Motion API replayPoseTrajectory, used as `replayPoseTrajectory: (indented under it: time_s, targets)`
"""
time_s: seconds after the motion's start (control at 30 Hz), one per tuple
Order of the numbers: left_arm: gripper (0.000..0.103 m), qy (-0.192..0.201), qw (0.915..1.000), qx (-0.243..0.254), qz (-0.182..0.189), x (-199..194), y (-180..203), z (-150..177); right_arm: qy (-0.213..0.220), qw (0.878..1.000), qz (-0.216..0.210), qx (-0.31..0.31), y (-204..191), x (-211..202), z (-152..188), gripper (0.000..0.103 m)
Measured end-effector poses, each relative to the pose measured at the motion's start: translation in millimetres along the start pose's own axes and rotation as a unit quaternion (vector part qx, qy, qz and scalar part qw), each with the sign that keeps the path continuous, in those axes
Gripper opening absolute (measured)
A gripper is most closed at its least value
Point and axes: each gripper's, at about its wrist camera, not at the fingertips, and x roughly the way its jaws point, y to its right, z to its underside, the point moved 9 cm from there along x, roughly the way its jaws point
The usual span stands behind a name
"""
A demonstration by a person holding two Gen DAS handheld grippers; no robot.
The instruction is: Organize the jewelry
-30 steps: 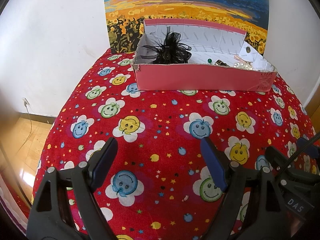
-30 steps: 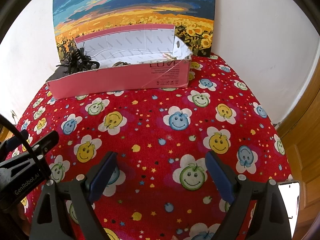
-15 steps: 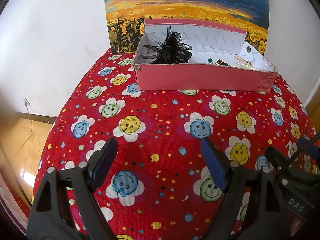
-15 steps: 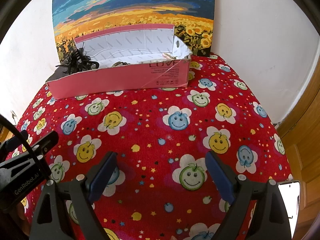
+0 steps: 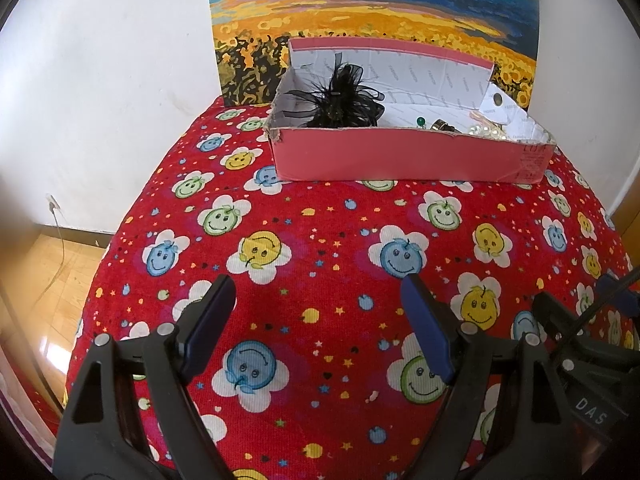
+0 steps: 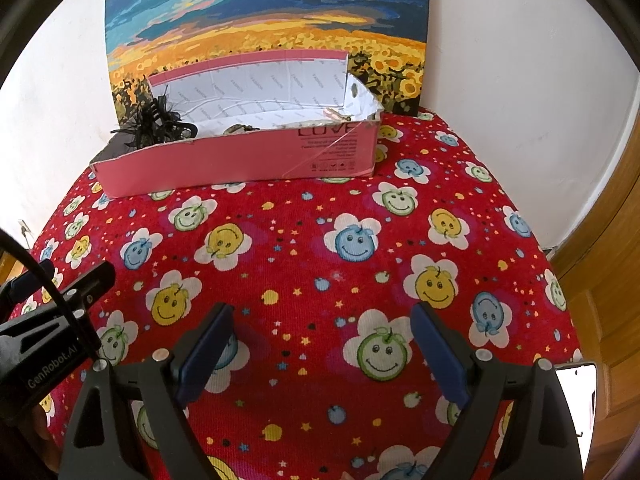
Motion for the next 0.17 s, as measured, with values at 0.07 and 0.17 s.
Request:
replayPoseTrajectory:
  time_s: [0.07, 0.17]
  targets:
    - [0.077, 0.000, 1.0000, 0.001, -0.001, 0.0, 0.4, 0.3, 0.000, 1.000, 0.001, -0.001, 0.7, 0.0, -0.5, 0.092]
    - [0.077, -0.001, 1.0000, 0.001, -0.001, 0.5, 1.5, 1.1, 0.000, 1.000, 0.001, -0.001, 0.7, -0.2, -0.3, 0.092]
